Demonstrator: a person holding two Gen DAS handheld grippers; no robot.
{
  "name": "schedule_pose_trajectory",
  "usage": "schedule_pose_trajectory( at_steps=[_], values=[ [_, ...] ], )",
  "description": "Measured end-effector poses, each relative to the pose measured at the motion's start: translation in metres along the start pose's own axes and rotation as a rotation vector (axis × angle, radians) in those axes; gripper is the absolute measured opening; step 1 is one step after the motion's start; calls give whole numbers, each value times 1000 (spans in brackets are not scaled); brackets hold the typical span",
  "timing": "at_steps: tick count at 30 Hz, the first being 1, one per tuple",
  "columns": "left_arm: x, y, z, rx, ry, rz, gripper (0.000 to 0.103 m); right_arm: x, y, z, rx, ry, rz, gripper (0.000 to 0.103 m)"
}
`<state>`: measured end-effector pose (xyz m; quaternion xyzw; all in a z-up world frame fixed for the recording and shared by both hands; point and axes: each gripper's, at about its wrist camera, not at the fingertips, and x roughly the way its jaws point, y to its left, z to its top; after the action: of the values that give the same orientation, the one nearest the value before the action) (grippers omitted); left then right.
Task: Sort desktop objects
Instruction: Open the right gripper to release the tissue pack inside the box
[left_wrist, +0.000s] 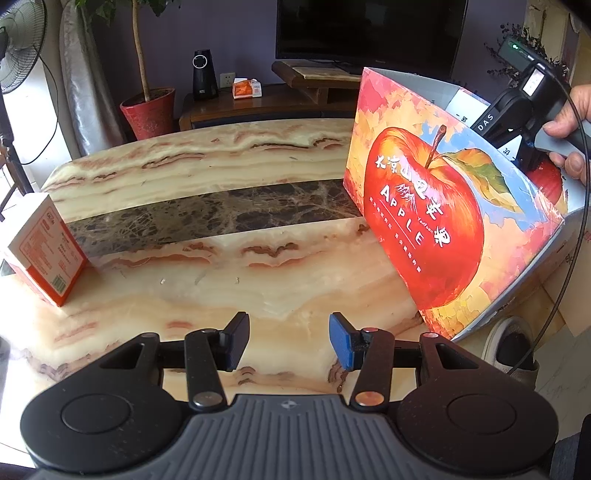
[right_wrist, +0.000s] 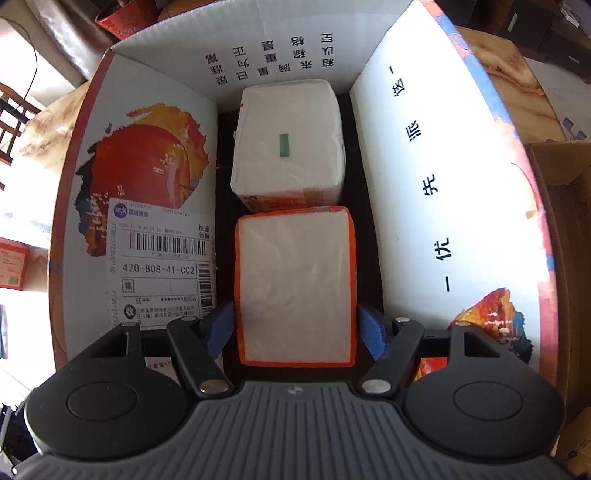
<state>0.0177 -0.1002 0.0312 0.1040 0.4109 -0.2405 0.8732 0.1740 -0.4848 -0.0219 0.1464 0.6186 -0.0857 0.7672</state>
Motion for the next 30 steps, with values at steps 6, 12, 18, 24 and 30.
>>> schedule_pose_trajectory(
  at_steps=[6,12,18,24,30],
  values=[
    [1,0,-1,3,3,-1,49,11,9,-2,-62,-7,-45,71],
    [1,-1,0,4,3,-3,49,10,10,-3,-87,-57,-78,68],
    [1,-1,0,5,5,-3,50,13,9,-3,-79,-113,-62,68],
    [1,-2,0,9,2,-6,50,23,10,-3,-93,-86,-65,70],
    [0,-1,-1,9,1,-4,50,24,9,3,-68,-87,-34,73]
  ],
)
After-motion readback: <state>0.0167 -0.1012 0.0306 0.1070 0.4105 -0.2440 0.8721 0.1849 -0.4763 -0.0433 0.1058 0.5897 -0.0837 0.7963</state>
